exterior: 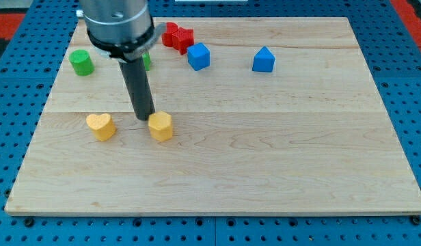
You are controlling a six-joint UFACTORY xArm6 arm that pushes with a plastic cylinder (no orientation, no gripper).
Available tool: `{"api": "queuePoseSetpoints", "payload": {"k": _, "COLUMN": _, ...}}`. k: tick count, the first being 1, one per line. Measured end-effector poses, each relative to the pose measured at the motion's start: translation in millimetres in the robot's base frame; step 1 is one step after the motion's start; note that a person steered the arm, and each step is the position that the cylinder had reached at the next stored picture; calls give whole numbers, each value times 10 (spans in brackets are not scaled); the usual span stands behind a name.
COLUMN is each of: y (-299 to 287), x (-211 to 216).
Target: Place red star right side of yellow hexagon
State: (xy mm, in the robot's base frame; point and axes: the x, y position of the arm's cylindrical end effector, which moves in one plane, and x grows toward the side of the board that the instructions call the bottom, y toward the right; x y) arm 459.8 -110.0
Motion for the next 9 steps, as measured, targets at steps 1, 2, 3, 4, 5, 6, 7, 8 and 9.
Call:
{"api": "queuePoseSetpoints", "payload": {"k": 1, "y": -26, "x": 176}}
{"api": "queuePoseSetpoints", "payload": {"k": 2, "y": 128, "x": 135}}
{"api": "queuePoseSetpoints", "payload": {"k": 3, "y": 149, "x": -100}}
{"api": "queuePoseSetpoints", "payload": {"k": 4, "y": 86, "x": -172}}
{"api": "queuePoseSetpoints", "payload": {"k": 5, "y": 107, "x": -664}}
{"api": "queuePoseSetpoints", "payload": {"k": 6, "y": 201, "x": -1014}}
{"api": "queuePoseSetpoints", "payload": {"k": 7, "y": 182, "x": -1262}}
{"api": "queuePoseSetpoints", "payload": {"k": 8, "y": 11, "x": -1553}}
{"api": "queuePoseSetpoints", "payload": {"k": 9, "y": 19, "x": -1784}}
